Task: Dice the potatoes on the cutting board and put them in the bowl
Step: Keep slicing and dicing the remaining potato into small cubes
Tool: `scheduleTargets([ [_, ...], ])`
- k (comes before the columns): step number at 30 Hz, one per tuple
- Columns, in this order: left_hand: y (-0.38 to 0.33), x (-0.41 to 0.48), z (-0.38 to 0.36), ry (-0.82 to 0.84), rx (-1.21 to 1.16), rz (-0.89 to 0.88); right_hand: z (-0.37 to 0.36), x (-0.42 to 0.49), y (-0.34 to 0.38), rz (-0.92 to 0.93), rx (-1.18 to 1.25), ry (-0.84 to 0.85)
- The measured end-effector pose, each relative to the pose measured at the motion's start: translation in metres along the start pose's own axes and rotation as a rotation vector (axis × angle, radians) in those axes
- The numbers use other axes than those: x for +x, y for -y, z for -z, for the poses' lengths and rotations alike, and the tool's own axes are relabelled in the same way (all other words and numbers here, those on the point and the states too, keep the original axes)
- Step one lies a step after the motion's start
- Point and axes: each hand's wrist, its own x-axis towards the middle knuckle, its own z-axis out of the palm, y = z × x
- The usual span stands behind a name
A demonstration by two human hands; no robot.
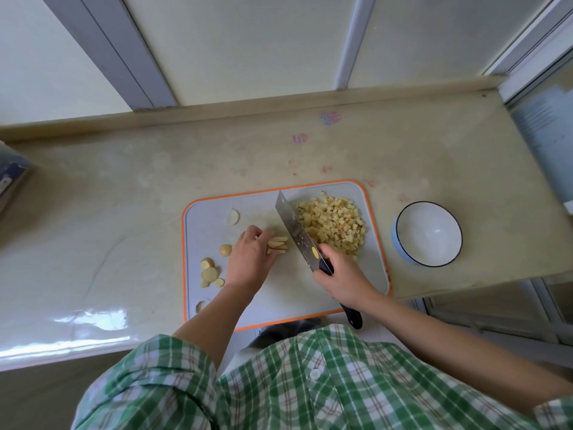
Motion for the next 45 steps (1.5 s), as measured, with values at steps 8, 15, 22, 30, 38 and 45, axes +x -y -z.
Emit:
scheduleTargets([
  [8, 0.001, 0.009, 0.002, 0.028, 0.116, -0.143, -0.003, 0.001, 0.000, 0.004, 0.007, -0.019],
  [15, 0.005, 0.006, 0.005, -0.064, 0.098, -0.031, -0.002, 0.001, -0.002, -0.013, 0.004, -0.025],
  [22, 0.019, -0.001, 0.006, -0.015, 0.081, 0.062, -0.002, 0.005, -0.001, -0.011, -0.009, -0.027],
  [30, 0.039, -0.014, 0.018, 0.005, 0.123, -0.190, -0.002, 0.006, 0.002, -0.001, -0.009, -0.017],
  [38, 0.009, -0.003, 0.004, 0.025, 0.209, -0.296, -0.003, 0.002, 0.001, 0.007, -0.029, -0.027],
  [45, 0.008, 0.009, 0.004, 0.068, 0.219, -0.225, -0.005, -0.002, -0.003, -0.006, -0.006, -0.050],
])
